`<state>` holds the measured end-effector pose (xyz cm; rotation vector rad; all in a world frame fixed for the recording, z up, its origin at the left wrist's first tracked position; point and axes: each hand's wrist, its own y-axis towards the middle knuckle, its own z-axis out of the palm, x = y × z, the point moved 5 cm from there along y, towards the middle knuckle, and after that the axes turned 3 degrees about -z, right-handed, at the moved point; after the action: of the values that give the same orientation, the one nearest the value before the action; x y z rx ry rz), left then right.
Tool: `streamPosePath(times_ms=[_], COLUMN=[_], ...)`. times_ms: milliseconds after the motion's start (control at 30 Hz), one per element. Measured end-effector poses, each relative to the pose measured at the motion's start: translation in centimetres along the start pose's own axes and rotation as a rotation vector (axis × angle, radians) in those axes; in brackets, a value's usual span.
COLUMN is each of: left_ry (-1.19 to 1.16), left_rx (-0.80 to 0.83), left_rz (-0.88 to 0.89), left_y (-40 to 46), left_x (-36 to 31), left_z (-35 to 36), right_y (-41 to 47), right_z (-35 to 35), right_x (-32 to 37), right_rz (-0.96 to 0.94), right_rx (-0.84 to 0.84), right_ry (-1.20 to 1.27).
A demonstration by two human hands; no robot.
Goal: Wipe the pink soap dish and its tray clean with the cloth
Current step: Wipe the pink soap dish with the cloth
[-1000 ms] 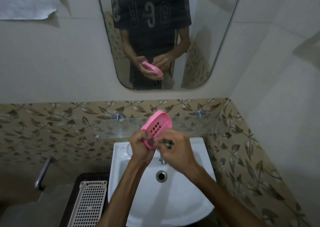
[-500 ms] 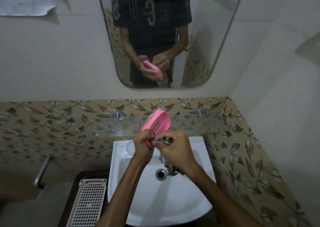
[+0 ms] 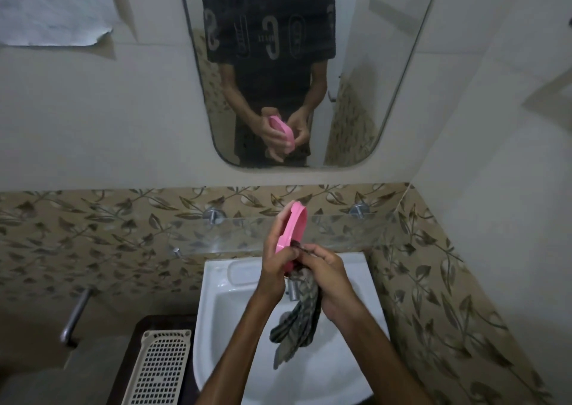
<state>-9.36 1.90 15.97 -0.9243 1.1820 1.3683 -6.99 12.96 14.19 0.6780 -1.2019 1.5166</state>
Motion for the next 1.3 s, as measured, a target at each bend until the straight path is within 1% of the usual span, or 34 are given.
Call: streamPosePath(times_ms=[67, 133, 167, 233, 333, 367, 400, 500, 600, 633, 733, 767, 867, 1000, 1100, 1133, 1233, 1300], left_ry=[0.034, -0.073, -0.175, -0.338, -0.447, -0.493, -0.531, -0.602, -0.616, -0.616, -0.622, -0.620, -0.568, -0.565, -0.498, -0.484, -0.499, -0.489], left_rx=[0.065, 0.077, 0.080, 0.088, 0.139, 0.143, 0.127, 0.040, 0.023, 0.040, 0.088, 0.093, 0.082, 0.083, 0.072, 0.068, 0.035, 0.011], left_rz=[-0.072, -0.220, -0.299, -0.406, -0.416, -0.409, -0.405, -0.360, -0.313, -0.308, -0.291, -0.287, -0.304, -0.317, -0.346, -0.356, -0.371, -0.360], left_y=[0.2, 0.0, -0.2, -0.4, 0.0, 0.1, 0.4, 0.9, 0.9, 0.9, 1.0, 1.2, 1.5, 1.7, 1.6, 1.6, 1.7, 1.7], left_x=[-0.1, 0.3, 0.5, 0.5, -1.3, -1.8, -2.1, -2.4, -2.4, -2.5, -2.6, -2.6, -2.6, -2.9, -2.4, -2.3, -2.3, -2.1], left_z=[0.7, 0.8, 0.6, 0.1, -0.2, -0.1, 0.0, 0.0, -0.3, -0.2, 0.5, 0.6, 0.4, 0.5, -0.1, -0.1, 0.2, 0.1], right_y=[0.4, 0.7, 0.8, 0.6, -0.6, -0.8, -1.0, -1.5, -2.2, -2.1, -1.7, -1.9, -2.1, -1.2, -1.7, -1.6, -1.0, -1.2], right_z=[-0.4, -1.0, -1.2, -1.3, -0.3, 0.1, 0.4, 0.9, 1.5, 1.3, 0.5, 0.7, 0.9, 0.1, 0.3, 0.2, -0.6, -0.3], right_x=[0.3, 1.1, 1.8, 3.8, 5.8, 6.1, 6.4, 5.9, 4.9, 5.1, 6.2, 6.1, 5.8, 6.4, 5.4, 5.6, 6.4, 5.7], right_rz=[-0.034, -0.118, -0.208, -0.484, -0.887, -0.979, -1.031, -1.041, -1.076, -1.084, -1.067, -1.076, -1.110, -1.114, -1.145, -1.166, -1.132, -1.110], right_rx=[-0.058, -0.101, -0.102, -0.065, 0.027, 0.048, 0.055, 0.040, 0.140, 0.125, -0.007, -0.005, 0.056, -0.031, 0.054, 0.055, -0.030, 0.026], right_ry=[-0.006, -0.051, -0.138, -0.427, -0.821, -0.906, -0.960, -1.019, -1.080, -1.079, -1.013, -1.008, -0.989, -0.954, -1.001, -1.005, -0.928, -0.953])
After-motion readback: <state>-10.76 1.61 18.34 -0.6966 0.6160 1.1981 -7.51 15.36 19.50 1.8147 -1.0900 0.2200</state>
